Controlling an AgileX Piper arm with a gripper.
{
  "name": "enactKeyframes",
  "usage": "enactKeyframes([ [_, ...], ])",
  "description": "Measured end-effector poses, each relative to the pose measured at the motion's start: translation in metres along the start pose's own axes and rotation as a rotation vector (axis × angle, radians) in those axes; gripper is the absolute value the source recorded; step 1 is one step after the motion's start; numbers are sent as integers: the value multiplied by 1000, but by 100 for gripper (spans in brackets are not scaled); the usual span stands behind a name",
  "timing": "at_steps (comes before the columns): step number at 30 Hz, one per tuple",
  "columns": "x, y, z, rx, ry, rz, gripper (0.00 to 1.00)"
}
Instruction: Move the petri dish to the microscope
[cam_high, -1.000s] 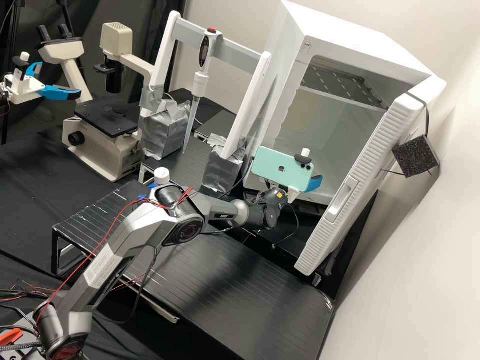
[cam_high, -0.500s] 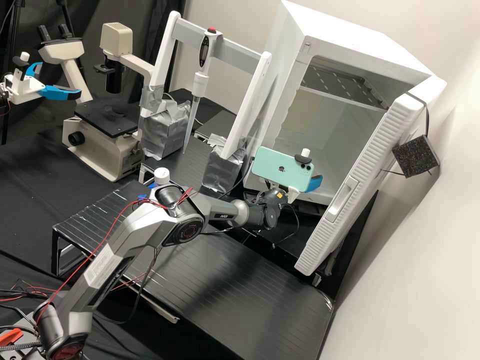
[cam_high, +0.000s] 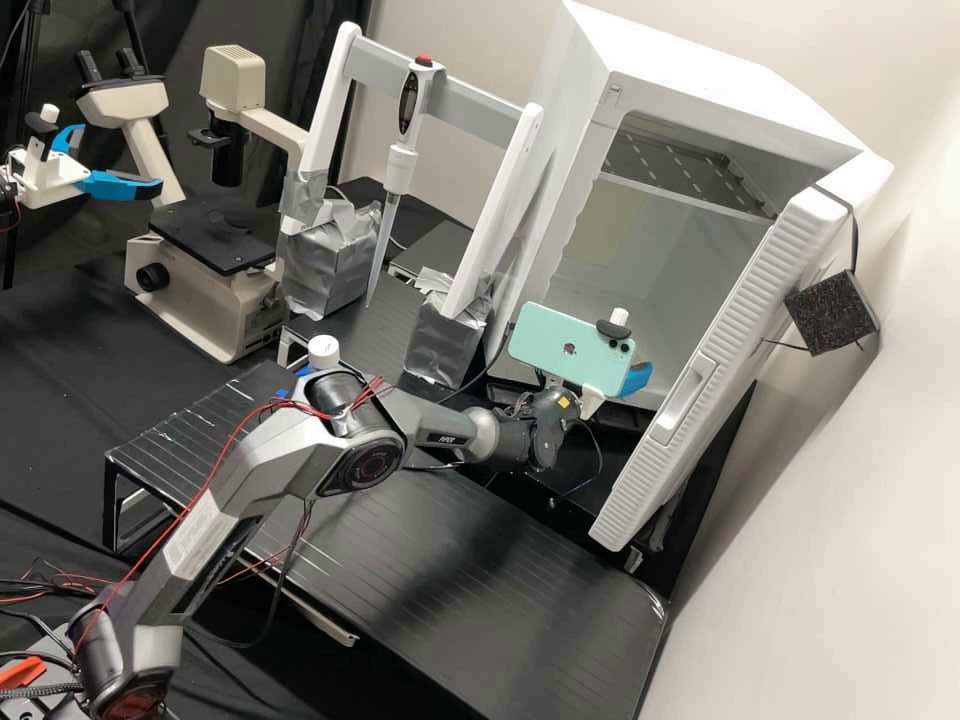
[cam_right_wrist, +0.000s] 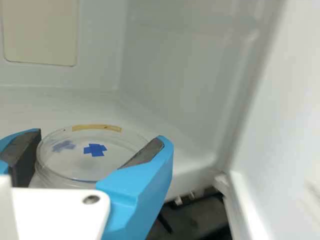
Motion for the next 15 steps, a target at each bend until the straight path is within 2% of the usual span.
enactKeyframes([
  [5, -16, 2, 2, 10, -23, -5, 0],
  [15, -41, 5, 9, 34, -4, 10, 0],
])
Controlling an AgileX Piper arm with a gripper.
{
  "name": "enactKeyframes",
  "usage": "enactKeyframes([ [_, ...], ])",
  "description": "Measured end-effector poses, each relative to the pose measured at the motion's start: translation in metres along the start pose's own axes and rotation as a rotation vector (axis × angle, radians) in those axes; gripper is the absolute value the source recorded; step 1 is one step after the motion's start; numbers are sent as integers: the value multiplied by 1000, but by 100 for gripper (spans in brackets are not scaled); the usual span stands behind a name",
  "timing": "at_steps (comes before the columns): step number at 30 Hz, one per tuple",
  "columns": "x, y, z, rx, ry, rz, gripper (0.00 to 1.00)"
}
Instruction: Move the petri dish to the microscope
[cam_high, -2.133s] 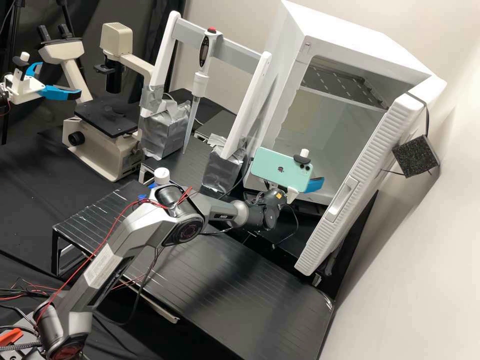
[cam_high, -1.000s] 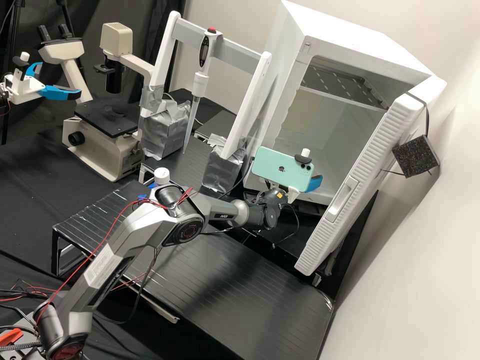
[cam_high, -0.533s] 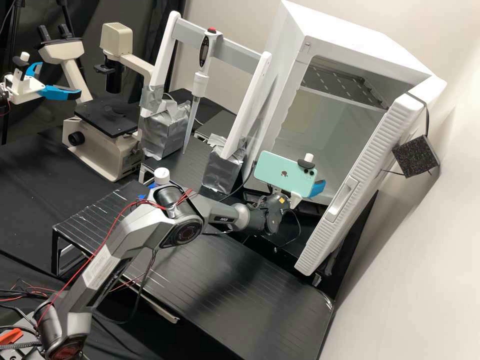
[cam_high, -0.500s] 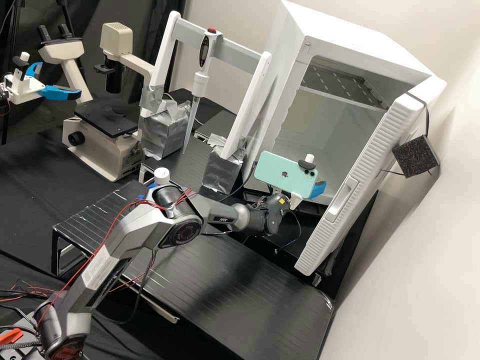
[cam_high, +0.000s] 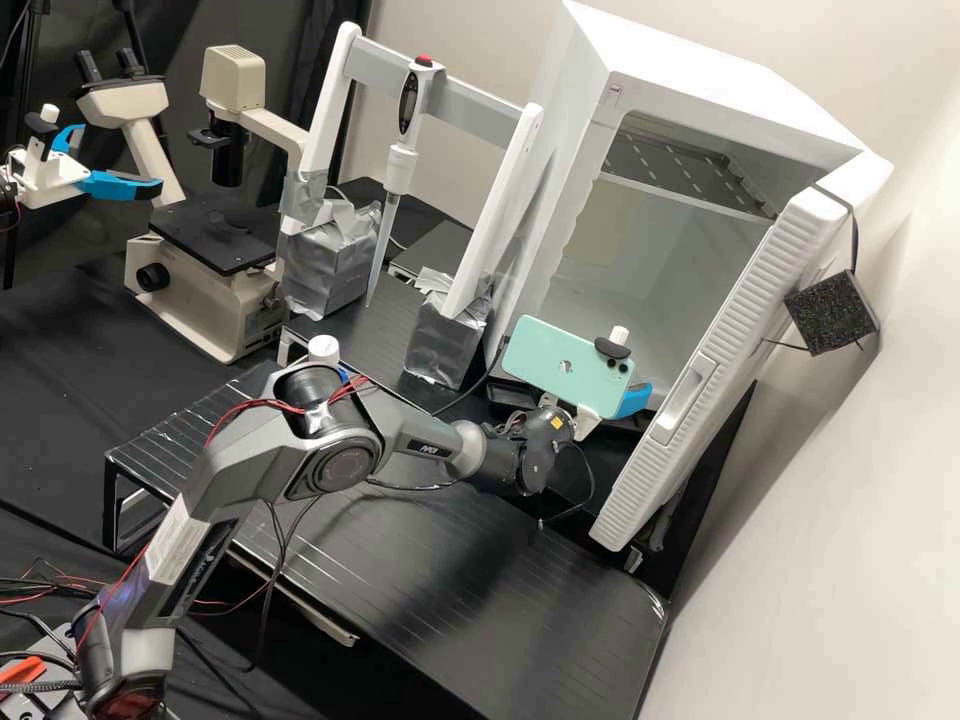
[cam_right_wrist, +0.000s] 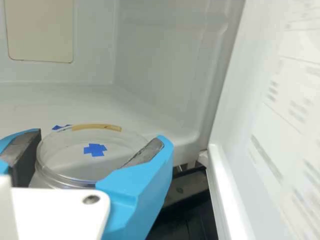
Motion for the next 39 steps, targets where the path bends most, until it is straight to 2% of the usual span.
enactKeyframes([
  [5, -24, 2, 6, 21, 24, 17, 0],
  [9, -54, 2, 10, 53, 59, 41, 0],
  [15, -96, 2, 5, 86, 130, 91, 0],
  [17, -110, 2, 0, 86, 156, 106, 0],
  [25, -158, -10, -32, 47, 185, 80, 0],
  [28, -173, -20, -43, 17, 203, 47, 0],
  [30, -182, -27, -50, -19, 211, 23, 0],
  [39, -223, -48, -86, -90, 267, -5, 0],
])
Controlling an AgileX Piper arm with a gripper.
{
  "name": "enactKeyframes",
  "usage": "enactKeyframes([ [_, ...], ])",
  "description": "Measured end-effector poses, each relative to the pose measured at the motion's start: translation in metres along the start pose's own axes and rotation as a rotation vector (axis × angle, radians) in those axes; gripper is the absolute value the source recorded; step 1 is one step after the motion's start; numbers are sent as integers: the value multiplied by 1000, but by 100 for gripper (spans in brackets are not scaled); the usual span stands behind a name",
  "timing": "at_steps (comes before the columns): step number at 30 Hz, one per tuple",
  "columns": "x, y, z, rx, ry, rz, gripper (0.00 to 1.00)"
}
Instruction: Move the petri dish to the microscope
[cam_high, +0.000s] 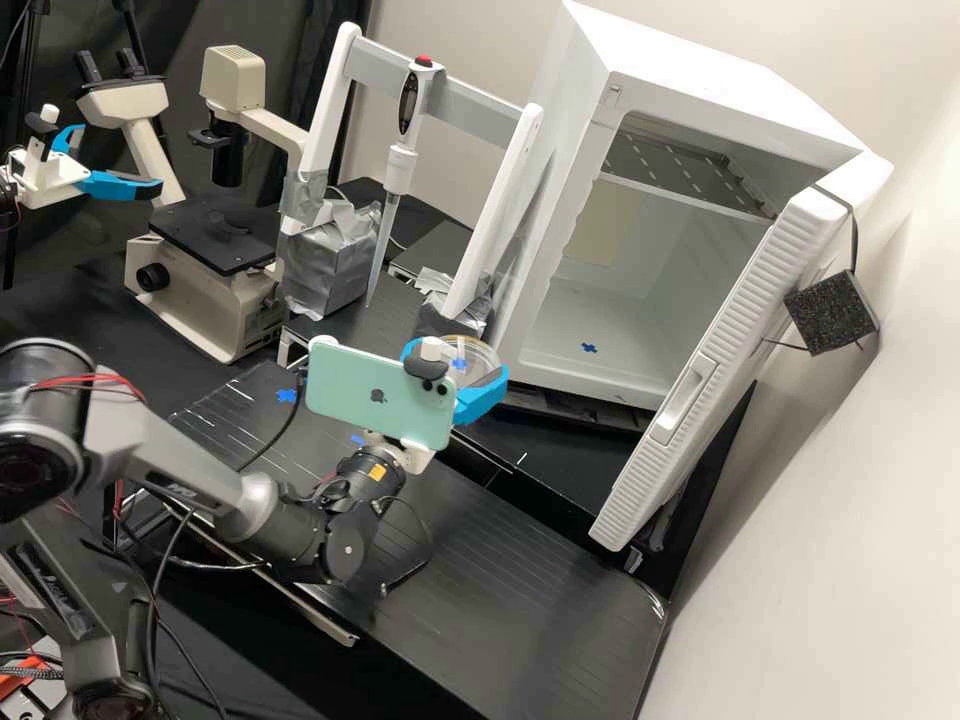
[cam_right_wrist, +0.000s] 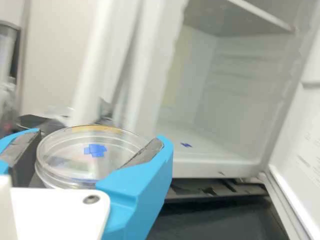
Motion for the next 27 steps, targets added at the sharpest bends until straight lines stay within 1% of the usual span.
enactKeyframes([
  [3, -8, -5, -18, -11, 37, -4, 0],
  [4, -10, -6, -24, -22, 55, -5, 0],
  [6, -13, -11, -35, -31, 90, -13, 0],
  [8, -16, -19, -48, -34, 144, -31, 0],
  [11, -18, -30, -64, -26, 218, -67, 0],
  [17, -18, -48, -88, 6, 367, -151, 0],
  [18, -17, -52, -93, 18, 396, -171, 0],
  [24, -7, -61, -109, 54, 508, -250, 0],
  [26, -3, -65, -115, 73, 546, -280, 0],
  [27, 0, -68, -120, 95, 567, -296, 0],
])
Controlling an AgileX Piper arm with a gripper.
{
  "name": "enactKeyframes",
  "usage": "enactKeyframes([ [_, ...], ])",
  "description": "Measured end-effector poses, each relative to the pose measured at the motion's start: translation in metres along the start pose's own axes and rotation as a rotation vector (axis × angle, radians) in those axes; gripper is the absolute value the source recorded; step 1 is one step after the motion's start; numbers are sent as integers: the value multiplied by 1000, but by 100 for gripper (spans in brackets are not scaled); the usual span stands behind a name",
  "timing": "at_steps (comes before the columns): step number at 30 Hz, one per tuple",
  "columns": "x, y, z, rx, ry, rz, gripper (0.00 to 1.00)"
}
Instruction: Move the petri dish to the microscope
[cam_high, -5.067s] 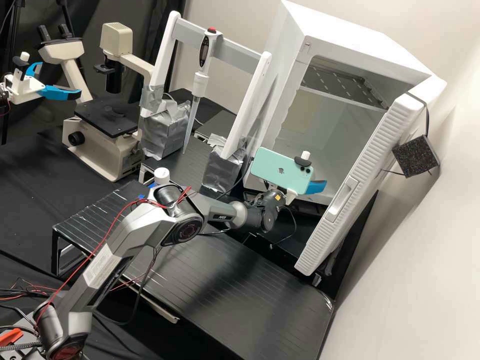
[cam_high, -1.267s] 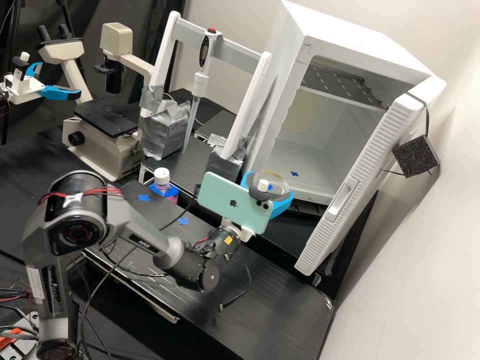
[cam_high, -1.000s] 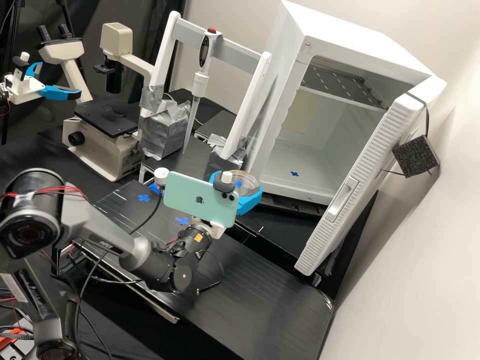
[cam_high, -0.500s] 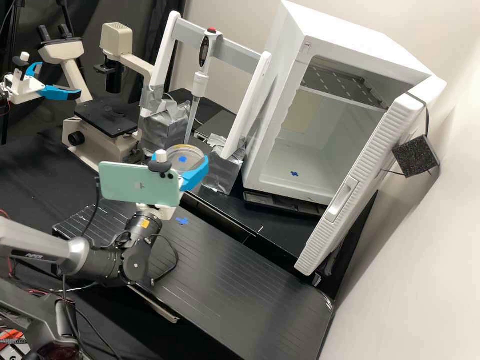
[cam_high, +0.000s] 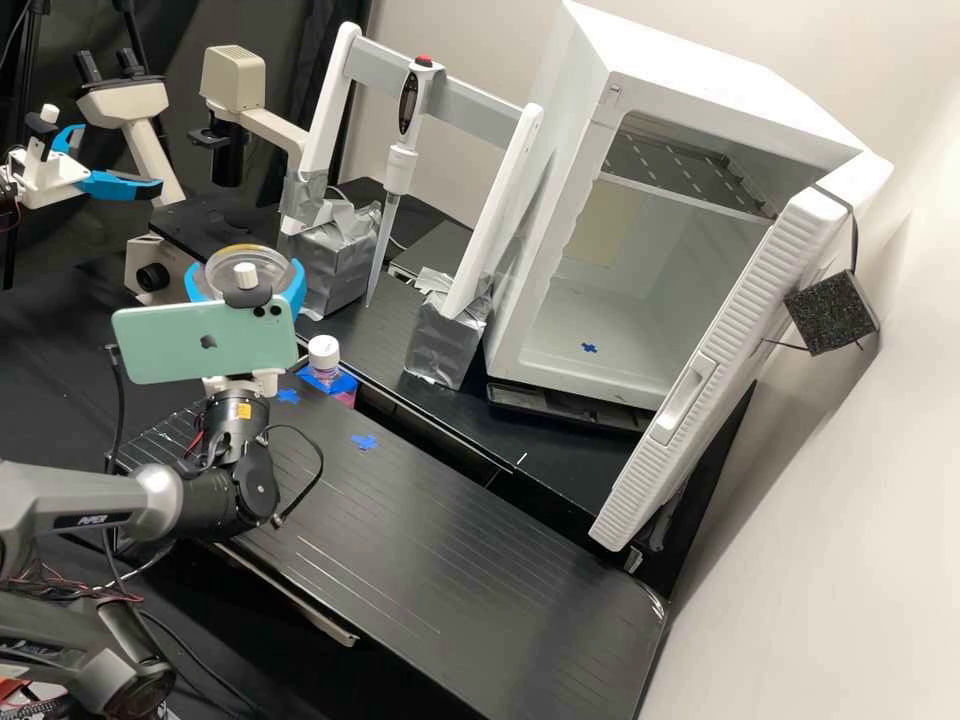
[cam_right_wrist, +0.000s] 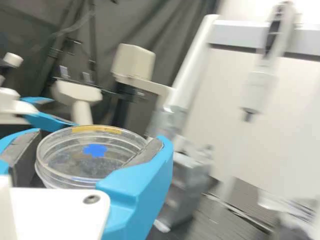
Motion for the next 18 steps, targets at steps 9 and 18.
enactKeyframes([
  [9, 41, -1, -16, 91, 32, -14, 0],
  [18, 96, -12, -17, 97, -69, -38, 0],
])
